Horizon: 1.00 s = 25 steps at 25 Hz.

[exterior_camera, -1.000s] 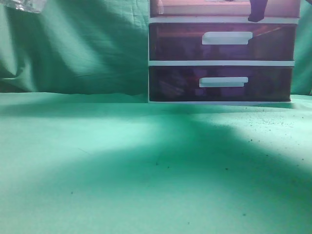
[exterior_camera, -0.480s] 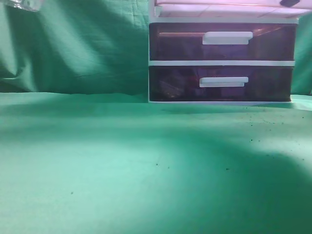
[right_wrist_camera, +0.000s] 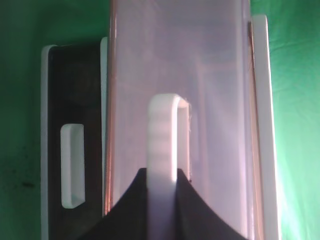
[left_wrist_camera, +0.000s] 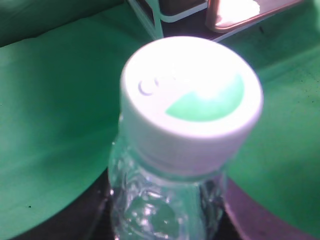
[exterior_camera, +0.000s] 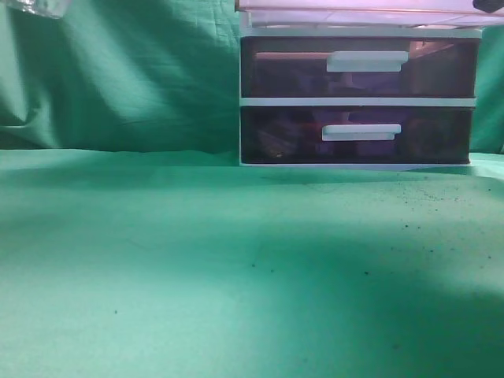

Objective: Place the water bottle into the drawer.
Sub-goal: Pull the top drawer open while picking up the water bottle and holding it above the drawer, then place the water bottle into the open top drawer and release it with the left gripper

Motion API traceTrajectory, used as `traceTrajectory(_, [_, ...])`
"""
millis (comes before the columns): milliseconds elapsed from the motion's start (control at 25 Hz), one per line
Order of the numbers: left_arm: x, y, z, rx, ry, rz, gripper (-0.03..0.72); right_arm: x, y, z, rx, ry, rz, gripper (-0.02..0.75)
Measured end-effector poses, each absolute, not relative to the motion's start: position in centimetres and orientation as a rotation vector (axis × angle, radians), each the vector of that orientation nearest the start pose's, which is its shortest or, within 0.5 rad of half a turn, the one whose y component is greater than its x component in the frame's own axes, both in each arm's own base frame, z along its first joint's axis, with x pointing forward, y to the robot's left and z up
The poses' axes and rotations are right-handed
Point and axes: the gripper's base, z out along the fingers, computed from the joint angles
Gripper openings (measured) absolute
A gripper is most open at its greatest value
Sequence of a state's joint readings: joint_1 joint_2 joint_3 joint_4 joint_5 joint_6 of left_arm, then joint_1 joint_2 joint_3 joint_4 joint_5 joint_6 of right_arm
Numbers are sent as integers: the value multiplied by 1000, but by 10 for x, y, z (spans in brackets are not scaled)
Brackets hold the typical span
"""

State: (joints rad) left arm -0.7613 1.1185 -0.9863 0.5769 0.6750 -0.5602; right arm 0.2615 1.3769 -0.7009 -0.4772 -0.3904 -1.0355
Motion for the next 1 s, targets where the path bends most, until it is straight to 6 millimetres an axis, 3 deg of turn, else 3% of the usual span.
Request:
traceTrajectory(240, [190, -139, 366, 550, 2060, -111, 271, 276, 93, 264, -1513, 1092, -701, 80])
traceTrajectory(480, [191, -155, 444, 581, 1764, -299, 271, 276, 93, 264, -1531, 1078, -718, 80])
traceTrajectory(640, [204, -177, 489, 569, 1594, -413, 271, 276, 92, 264, -1537, 1071, -727, 80])
traceTrajectory(760, [225, -200, 500, 574, 1543, -440, 271, 276, 92, 264, -1538, 1070, -729, 80])
traceTrajectory(920, [264, -241, 484, 582, 1545, -482, 271, 276, 92, 264, -1538, 1070, -729, 80])
traceTrajectory(1000, [284, -261, 464, 604, 1578, -473, 271, 276, 92, 264, -1537, 1070, -729, 80])
